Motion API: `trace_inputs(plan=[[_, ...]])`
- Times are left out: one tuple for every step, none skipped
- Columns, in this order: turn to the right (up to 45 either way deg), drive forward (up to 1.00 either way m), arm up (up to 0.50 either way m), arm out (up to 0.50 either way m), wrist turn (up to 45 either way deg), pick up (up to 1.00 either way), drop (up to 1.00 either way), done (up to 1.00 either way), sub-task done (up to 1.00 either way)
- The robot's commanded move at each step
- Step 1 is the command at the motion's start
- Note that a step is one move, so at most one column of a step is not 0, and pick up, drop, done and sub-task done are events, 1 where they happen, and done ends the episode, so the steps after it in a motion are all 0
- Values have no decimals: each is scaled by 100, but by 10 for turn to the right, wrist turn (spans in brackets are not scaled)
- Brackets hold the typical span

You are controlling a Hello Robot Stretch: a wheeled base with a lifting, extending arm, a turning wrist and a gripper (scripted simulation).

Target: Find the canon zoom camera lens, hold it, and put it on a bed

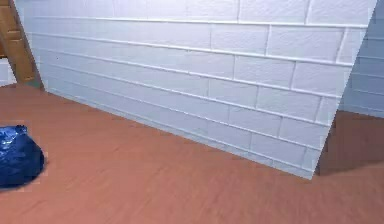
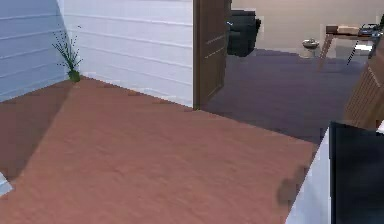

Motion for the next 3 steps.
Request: trace_inputs(plan=[[-150, 0, 0, 0, 0, 0, 0, 0, 0], [0, 20, 0, 0, 0, 0, 0, 0, 0], [450, 0, 0, 0, 0, 0, 0, 0, 0]])
